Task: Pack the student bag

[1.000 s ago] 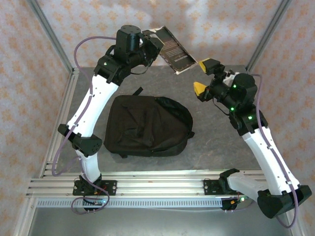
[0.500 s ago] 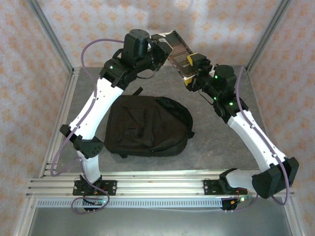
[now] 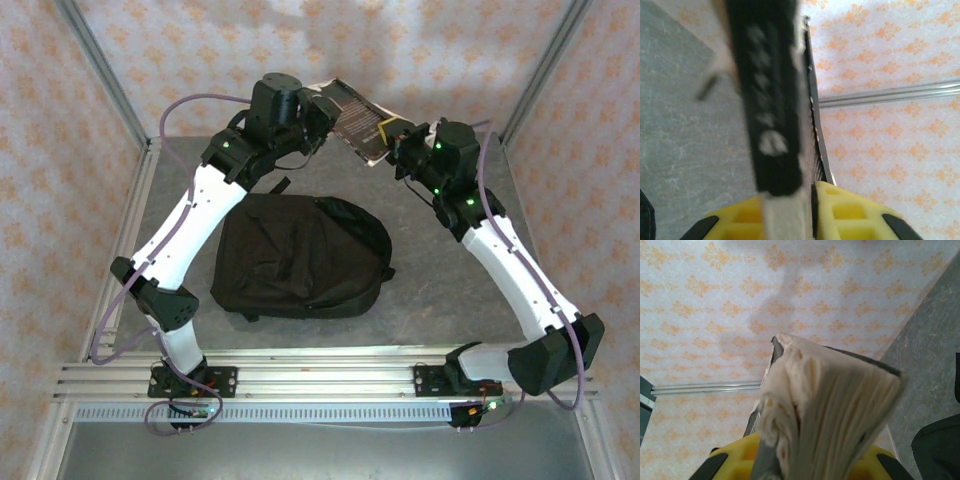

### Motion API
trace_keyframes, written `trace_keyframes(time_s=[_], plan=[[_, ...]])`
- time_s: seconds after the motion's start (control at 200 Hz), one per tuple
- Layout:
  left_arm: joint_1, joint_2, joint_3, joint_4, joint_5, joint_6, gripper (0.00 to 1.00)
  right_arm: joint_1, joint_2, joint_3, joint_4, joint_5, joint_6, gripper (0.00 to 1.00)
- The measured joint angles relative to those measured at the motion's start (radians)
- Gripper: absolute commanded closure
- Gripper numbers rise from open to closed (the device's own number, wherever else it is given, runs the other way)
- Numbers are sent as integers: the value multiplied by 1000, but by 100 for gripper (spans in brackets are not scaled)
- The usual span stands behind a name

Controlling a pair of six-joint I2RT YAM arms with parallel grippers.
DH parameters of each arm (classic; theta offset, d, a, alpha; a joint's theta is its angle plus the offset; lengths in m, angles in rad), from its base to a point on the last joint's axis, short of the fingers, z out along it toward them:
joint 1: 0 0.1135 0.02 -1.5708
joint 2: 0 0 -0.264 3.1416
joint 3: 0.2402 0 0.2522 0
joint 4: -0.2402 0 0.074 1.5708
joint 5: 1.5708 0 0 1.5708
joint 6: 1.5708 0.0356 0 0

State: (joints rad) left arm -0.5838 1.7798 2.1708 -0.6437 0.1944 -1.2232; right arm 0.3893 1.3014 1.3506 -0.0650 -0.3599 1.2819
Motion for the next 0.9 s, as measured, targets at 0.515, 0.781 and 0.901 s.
trace_keyframes(time_s=[0.515, 0.781, 0.901], plan=[[105, -149, -166, -113, 216, 222, 32, -105, 2, 3, -30, -254, -294, 100], [219, -238, -420, 13, 450, 271, 29, -111, -42, -64, 23, -402, -323, 100], [217, -239, -502, 115, 514, 236, 30, -110, -63, -105, 53, -440, -287, 100]])
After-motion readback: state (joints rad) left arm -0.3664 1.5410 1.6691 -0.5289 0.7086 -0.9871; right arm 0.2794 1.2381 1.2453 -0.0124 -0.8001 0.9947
